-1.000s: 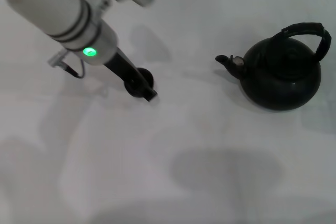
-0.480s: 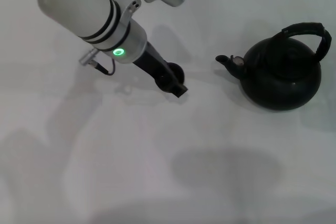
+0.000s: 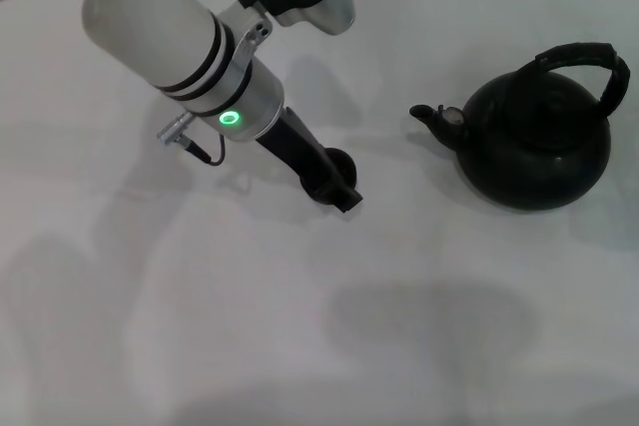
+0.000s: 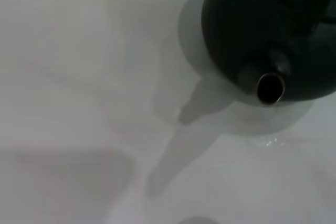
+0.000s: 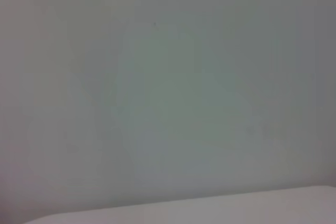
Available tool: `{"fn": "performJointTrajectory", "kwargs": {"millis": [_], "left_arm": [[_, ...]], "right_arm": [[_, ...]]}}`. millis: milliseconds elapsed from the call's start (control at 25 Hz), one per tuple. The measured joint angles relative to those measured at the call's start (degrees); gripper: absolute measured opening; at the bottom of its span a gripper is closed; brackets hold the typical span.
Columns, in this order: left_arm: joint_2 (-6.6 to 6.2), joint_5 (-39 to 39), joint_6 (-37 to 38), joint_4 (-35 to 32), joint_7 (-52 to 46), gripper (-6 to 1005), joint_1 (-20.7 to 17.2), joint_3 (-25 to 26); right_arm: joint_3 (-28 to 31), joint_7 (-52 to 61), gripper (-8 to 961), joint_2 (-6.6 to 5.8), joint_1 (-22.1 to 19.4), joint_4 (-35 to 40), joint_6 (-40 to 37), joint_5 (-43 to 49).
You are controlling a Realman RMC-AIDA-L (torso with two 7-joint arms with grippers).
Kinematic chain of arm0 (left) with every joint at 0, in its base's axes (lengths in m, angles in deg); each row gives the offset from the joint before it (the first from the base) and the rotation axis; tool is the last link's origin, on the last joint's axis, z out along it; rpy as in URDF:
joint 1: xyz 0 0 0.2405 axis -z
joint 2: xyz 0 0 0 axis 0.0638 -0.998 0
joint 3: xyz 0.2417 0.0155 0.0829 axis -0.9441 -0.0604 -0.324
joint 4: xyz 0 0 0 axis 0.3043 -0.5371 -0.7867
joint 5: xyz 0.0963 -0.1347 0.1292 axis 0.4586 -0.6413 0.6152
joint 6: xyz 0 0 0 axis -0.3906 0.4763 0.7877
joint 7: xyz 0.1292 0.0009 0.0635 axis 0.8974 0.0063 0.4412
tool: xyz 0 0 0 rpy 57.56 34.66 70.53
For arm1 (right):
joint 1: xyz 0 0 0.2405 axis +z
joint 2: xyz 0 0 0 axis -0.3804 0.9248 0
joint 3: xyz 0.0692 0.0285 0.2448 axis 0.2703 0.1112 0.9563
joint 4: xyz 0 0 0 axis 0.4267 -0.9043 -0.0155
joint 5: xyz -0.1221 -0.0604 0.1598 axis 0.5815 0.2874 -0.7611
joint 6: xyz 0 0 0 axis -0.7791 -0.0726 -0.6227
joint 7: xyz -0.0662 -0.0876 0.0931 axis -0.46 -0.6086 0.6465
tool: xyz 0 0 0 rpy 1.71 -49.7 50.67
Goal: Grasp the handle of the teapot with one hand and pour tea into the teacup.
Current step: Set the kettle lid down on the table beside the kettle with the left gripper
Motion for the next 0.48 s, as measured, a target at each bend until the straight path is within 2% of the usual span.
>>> {"fn": "performJointTrajectory", "kwargs": {"millis": [480], "left_arm": [[0.05,0.8,1.2,2.0,0.0,710,0.3,-0.5]], "right_arm": [[-0.2,0.0,872,0.00,0.0,0.0,0.0,0.0]]}}
